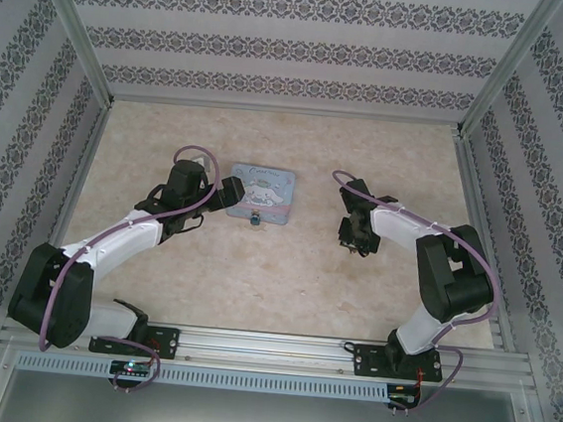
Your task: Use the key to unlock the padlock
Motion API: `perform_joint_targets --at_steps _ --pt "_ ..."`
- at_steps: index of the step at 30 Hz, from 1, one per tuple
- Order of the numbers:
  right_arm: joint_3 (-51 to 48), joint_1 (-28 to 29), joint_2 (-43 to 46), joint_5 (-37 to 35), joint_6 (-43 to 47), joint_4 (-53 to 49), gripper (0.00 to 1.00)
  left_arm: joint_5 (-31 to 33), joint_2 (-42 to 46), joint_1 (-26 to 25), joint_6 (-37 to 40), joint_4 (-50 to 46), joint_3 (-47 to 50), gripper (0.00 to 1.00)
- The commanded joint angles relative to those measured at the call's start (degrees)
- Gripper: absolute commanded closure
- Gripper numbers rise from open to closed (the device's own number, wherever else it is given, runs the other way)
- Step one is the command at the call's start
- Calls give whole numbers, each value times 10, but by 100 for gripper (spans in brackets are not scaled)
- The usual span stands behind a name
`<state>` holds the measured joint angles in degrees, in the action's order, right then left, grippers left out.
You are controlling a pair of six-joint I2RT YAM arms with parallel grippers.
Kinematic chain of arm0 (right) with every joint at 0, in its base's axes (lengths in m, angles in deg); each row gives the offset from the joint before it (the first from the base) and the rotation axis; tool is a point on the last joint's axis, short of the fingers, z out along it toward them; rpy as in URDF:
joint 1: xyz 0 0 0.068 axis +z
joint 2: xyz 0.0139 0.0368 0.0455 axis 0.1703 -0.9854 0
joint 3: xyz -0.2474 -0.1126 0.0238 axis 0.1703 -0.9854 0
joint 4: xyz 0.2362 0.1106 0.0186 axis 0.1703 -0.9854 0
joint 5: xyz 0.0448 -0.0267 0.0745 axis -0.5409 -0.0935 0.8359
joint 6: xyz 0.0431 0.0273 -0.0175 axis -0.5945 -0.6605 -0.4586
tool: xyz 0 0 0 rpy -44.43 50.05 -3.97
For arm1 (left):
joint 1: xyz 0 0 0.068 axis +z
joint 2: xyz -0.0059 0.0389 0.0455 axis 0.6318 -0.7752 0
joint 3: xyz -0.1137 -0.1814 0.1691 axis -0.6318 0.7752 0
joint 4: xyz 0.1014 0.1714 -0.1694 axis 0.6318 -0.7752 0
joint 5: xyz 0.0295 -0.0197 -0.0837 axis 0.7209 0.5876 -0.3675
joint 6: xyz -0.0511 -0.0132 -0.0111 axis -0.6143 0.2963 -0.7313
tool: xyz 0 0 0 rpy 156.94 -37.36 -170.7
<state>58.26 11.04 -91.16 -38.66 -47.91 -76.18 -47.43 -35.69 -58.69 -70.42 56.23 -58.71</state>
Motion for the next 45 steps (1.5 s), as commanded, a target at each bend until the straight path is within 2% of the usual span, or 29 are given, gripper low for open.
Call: perform_joint_targets --at_steps 1,3,5,9,12,18,26,30,36,41,45 --pt "18 -3 -15 -1 3 -23 74 -5 -2 -5 -6 24 6 0" --pt "20 -5 -16 3 6 -23 77 -5 -1 -6 -5 24 4 1" --pt "18 -8 -14 8 9 -21 86 -4 0 -6 -7 22 4 0" --pt "8 -10 -4 21 14 -17 96 -1 0 -6 -9 21 3 0" --pt "-11 -10 14 58 5 10 100 -3 -2 -6 -11 21 4 0" --pt "-9 31 32 99 -22 35 100 -2 -1 -6 -12 15 3 0" --pt "49 123 30 92 -43 28 100 2 7 -6 -17 10 9 0" --pt "67 152 29 81 -46 24 100 2 11 -7 -17 7 8 0" --pt "63 169 43 75 -48 29 100 -10 16 -7 -26 5 5 0" --pt "61 175 66 75 -48 35 100 -55 16 -8 -51 17 0 0" --pt "65 175 91 78 -48 42 100 -93 14 -7 -103 22 -11 0"
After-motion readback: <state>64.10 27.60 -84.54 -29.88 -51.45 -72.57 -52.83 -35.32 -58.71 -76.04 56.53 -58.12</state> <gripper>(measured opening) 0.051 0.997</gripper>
